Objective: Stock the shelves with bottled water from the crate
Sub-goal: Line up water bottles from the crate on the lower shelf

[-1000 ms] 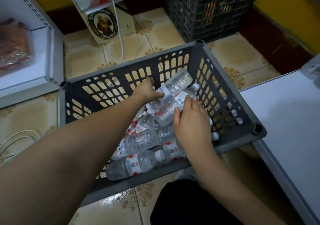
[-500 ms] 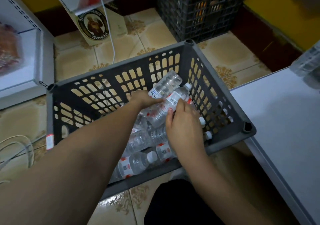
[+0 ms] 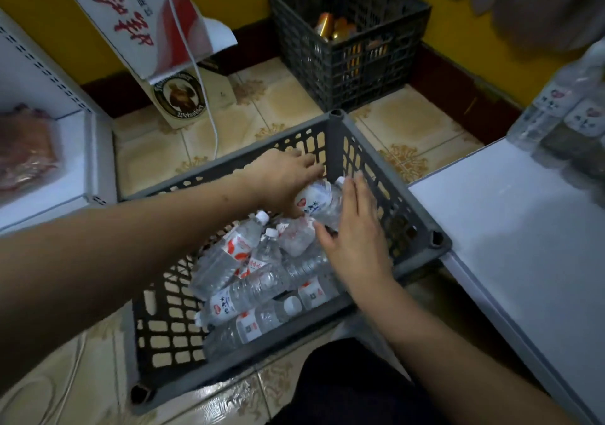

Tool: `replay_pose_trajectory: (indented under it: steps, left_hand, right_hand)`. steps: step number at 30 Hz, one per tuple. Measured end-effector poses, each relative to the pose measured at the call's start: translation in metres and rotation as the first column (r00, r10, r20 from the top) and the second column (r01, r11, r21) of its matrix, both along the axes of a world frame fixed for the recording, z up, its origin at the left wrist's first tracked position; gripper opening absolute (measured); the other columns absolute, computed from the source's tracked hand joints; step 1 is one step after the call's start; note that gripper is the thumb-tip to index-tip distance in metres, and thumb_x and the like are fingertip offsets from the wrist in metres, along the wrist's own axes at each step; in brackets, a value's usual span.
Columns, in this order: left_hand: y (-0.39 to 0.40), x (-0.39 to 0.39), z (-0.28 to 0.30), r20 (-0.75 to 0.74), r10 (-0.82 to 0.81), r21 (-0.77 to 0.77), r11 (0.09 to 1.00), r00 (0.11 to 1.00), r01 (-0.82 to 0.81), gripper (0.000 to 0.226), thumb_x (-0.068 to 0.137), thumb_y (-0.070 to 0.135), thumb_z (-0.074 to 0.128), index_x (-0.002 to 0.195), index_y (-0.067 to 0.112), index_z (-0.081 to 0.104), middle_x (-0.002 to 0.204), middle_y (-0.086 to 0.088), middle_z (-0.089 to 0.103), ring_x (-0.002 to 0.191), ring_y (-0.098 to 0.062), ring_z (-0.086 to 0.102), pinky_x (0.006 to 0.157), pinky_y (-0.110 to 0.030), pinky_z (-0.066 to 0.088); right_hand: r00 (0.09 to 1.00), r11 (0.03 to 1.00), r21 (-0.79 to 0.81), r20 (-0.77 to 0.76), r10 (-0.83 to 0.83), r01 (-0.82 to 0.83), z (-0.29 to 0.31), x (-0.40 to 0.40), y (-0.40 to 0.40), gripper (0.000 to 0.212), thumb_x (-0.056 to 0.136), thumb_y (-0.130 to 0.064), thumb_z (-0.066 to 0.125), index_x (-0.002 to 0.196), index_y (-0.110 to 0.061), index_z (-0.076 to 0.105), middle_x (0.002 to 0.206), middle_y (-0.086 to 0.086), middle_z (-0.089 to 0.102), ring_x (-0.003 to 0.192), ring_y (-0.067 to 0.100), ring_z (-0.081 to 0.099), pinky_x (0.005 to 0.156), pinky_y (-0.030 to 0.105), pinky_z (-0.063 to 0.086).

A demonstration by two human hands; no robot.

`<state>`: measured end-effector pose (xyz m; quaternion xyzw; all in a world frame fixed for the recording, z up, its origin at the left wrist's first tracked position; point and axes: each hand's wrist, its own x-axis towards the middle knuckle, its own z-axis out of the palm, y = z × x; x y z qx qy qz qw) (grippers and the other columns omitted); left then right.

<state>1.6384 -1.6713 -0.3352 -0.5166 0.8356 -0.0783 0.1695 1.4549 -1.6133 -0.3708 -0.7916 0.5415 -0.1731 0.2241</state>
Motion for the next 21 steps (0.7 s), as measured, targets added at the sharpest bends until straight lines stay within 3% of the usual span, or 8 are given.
replay_pose_trajectory:
  steps: [2, 4, 8, 11, 13, 16, 18, 21]
  left_hand:
    - [0.010, -0.009, 0.045, 0.026, -0.165, -0.021, 0.986, 0.986, 0.165, 0.089, 0.066, 0.069, 0.070, 0.135, 0.021, 0.040, 0.121, -0.001, 0.051, 0.106, -0.022, 0.052, 0.070, -0.034, 0.052]
    - [0.023, -0.020, 0.091, 0.011, -0.316, -0.089, 0.945, 0.949, 0.316, 0.084, 0.069, 0.071, 0.063, 0.134, 0.022, 0.044, 0.119, -0.001, 0.052, 0.102, -0.021, 0.052, 0.060, -0.030, 0.048]
    - [0.043, -0.062, 0.181, -0.023, -0.483, -0.165, 0.865, 0.875, 0.474, 0.080, 0.073, 0.075, 0.054, 0.133, 0.024, 0.048, 0.119, 0.000, 0.056, 0.099, -0.021, 0.054, 0.061, -0.030, 0.046]
    - [0.054, -0.103, 0.222, -0.087, -0.423, -0.278, 0.880, 0.902, 0.385, 0.096, 0.067, 0.079, 0.063, 0.144, 0.027, 0.037, 0.128, 0.001, 0.050, 0.115, -0.022, 0.046, 0.093, -0.039, 0.044]
    - [0.064, -0.132, 0.234, -0.338, -0.211, -0.250, 0.960, 0.917, 0.129, 0.120, 0.060, 0.076, 0.072, 0.154, 0.026, 0.015, 0.144, -0.004, 0.036, 0.131, -0.025, 0.034, 0.109, -0.042, 0.035]
    - [0.081, -0.183, 0.240, -0.762, 0.342, 0.300, 0.939, 0.550, -0.168, 0.117, 0.069, 0.069, 0.071, 0.156, 0.024, 0.007, 0.152, -0.005, 0.034, 0.137, -0.023, 0.036, 0.112, -0.043, 0.036]
    - [0.092, -0.223, 0.237, -0.706, 0.662, 0.685, 0.729, 0.252, 0.003, 0.085, 0.080, 0.064, 0.062, 0.150, 0.024, 0.033, 0.138, -0.004, 0.053, 0.121, -0.023, 0.057, 0.104, -0.042, 0.046]
    - [0.114, -0.281, 0.231, -0.470, 0.879, 0.828, 0.408, 0.080, 0.384, 0.059, 0.086, 0.055, 0.061, 0.138, 0.028, 0.051, 0.132, -0.014, 0.059, 0.113, -0.035, 0.064, 0.097, -0.047, 0.051]
  right_hand:
    - [0.989, 0.995, 0.008, -0.106, 0.104, -0.104, 0.023, -0.021, -0.008, 0.107, 0.086, -0.064, 0.056, 0.155, -0.021, -0.014, 0.164, 0.000, -0.009, 0.151, 0.018, 0.000, 0.123, 0.038, 0.013]
    - [0.981, 0.973, 0.160, -0.080, 0.178, -0.164, 0.060, -0.043, -0.015, 0.118, 0.075, -0.068, 0.067, 0.155, -0.030, -0.010, 0.163, -0.002, 0.018, 0.145, 0.021, 0.028, 0.114, 0.041, 0.035]
    - [0.971, 0.939, 0.265, 0.158, 0.181, -0.218, 0.138, -0.097, -0.004, 0.083, 0.064, -0.056, 0.083, 0.134, -0.033, 0.044, 0.114, -0.017, 0.063, 0.103, 0.003, 0.061, 0.080, 0.017, 0.048]
    - [0.949, 0.937, 0.315, 0.313, 0.048, -0.151, 0.174, -0.142, 0.021, 0.068, 0.065, -0.046, 0.086, 0.122, -0.027, 0.056, 0.106, -0.014, 0.069, 0.094, -0.001, 0.065, 0.083, 0.021, 0.053]
    - [0.907, 0.928, 0.364, 0.412, -0.088, -0.075, 0.187, -0.173, 0.037, 0.059, 0.068, -0.040, 0.086, 0.118, -0.026, 0.059, 0.105, -0.009, 0.072, 0.093, 0.003, 0.069, 0.089, 0.033, 0.057]
    - [0.817, 0.921, 0.389, 0.528, -0.231, 0.009, 0.209, -0.217, 0.061, 0.035, 0.077, -0.037, 0.080, 0.106, -0.032, 0.061, 0.102, -0.007, 0.072, 0.093, 0.009, 0.070, 0.088, 0.036, 0.057]
    - [0.743, 0.906, 0.421, 0.594, -0.308, 0.039, 0.220, -0.245, 0.077, 0.024, 0.084, -0.038, 0.073, 0.104, -0.035, 0.060, 0.103, -0.006, 0.071, 0.094, 0.012, 0.070, 0.084, 0.035, 0.058]
    - [0.596, 0.898, 0.438, 0.707, -0.379, 0.052, 0.229, -0.283, 0.097, 0.033, 0.088, -0.043, 0.069, 0.118, -0.037, 0.058, 0.111, -0.005, 0.071, 0.101, 0.016, 0.070, 0.085, 0.038, 0.057]
